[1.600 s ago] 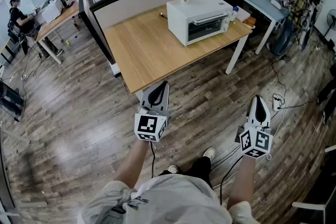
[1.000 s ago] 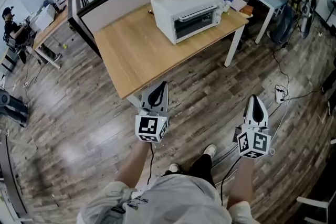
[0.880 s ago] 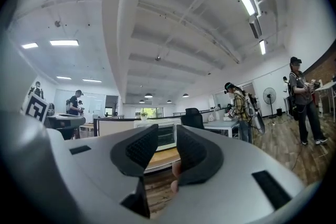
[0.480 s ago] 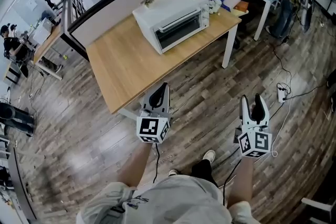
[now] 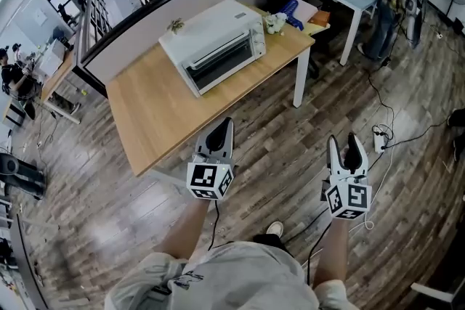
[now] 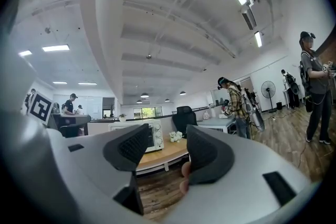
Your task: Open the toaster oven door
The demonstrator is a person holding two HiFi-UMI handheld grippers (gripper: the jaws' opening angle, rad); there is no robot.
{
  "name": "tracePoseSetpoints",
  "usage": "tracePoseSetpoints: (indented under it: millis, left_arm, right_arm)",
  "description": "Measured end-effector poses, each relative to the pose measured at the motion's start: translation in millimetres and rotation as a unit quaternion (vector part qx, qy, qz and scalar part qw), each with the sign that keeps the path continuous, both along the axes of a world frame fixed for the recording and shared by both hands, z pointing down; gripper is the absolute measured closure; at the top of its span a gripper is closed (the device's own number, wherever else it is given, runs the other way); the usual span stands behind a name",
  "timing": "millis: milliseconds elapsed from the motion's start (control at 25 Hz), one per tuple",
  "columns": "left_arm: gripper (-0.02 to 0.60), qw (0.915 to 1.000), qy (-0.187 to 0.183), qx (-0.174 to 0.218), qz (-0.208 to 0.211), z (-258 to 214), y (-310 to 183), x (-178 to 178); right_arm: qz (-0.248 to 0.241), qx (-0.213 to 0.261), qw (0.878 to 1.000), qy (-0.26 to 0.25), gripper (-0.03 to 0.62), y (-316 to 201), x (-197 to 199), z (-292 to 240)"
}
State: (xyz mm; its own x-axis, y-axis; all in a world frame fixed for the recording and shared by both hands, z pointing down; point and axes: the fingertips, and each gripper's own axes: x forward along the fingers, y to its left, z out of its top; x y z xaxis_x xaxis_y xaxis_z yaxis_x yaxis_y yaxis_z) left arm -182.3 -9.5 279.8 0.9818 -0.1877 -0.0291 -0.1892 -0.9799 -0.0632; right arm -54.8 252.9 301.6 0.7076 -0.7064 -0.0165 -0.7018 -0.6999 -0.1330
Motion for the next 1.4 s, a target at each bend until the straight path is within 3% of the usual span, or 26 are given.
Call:
tracePoseSetpoints:
  millis: [280,680,1120,1400]
  left_arm:
    - [0.572,0.9997,0.001,-0.013,-0.019,1.3,11.2,34.7]
    - [0.571,0.998,-0.01,-0.042,-0.047,24.7,-9.4,63.0]
    - [0.571,0.9958,0.006,-0.081,-0.042,40.1,-48.9,148.8]
    - [0.571,0.9945,0.006,-0.083,-0.063,37.1,-80.5,183.9]
  right_arm:
    - [-0.017,-0.004,1.0,-0.002,0.352,9.9,43.7,4.4]
    - [-0.033,-0.012,0.999,-0.014,0.352,-7.9,83.6,20.1]
    - [-0.019,-0.047,0.999,0.003,0.352,-31.9,159.8,8.5]
    - [-0.047,-0.045,0.998,-0.001,0.353,-76.6,204.7,3.2]
